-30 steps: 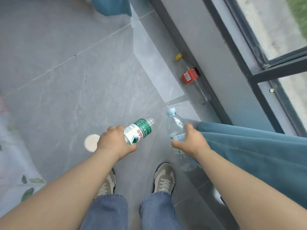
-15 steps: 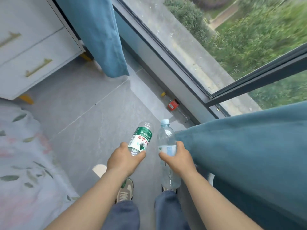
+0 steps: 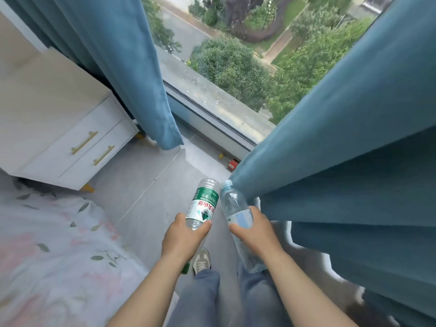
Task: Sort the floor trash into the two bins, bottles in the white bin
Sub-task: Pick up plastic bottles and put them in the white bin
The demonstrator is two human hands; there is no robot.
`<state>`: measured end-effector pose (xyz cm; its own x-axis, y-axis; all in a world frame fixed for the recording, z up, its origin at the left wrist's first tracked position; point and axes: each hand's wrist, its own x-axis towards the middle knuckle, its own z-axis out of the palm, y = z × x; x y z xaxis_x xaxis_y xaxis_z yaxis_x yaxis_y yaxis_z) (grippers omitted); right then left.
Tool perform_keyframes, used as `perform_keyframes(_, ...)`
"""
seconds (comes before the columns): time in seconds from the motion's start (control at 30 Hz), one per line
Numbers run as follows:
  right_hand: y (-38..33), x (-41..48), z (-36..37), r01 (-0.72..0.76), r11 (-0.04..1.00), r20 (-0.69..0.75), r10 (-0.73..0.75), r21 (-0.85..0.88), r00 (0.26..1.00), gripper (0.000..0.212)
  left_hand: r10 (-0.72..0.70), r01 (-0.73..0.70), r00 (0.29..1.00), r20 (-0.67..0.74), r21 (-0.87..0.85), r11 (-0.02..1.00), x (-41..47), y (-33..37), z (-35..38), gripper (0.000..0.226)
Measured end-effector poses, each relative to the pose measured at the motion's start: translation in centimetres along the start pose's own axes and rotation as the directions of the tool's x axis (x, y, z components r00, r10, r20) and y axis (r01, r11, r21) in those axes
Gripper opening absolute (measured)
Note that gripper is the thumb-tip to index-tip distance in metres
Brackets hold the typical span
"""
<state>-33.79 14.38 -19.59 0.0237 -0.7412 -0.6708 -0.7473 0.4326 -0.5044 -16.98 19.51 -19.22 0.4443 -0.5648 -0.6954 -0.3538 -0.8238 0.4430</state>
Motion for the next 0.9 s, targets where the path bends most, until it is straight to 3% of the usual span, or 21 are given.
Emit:
perform_keyframes(0.33,3.1,-12.9,-7.9,-0.013,1.000,-0.228,0.009,-0.015,0.974,0.038,0.249,-0.267,0.961,0.122,0.162,0.950,-11.2,3.1,-1.9,0.047)
perform_keyframes(0.5,8.3,-18.1,-11.3,-0.079,0.993,-0.331,0.103,0.084,0.938,0.051,0.406,-0.440,0.897,0.177,0.246,0.864,-15.9,6.1,-0.3,0.045)
perform_keyframes(0.7,16.7,-25.4,-16.1,-0.124,0.964,-0.455,0.222,0.235,0.862,0.046,0.520,-0.603,0.794,0.315,0.303,0.738,-23.4,9.6,6.6,0.049)
perform_keyframes(0.9,28.5,-34.0,-18.9,-0.157,0.848,-0.519,0.445,0.507,0.729,0.048,0.570,-0.746,0.662,0.487,0.353,0.564,-33.4,11.6,17.0,0.046)
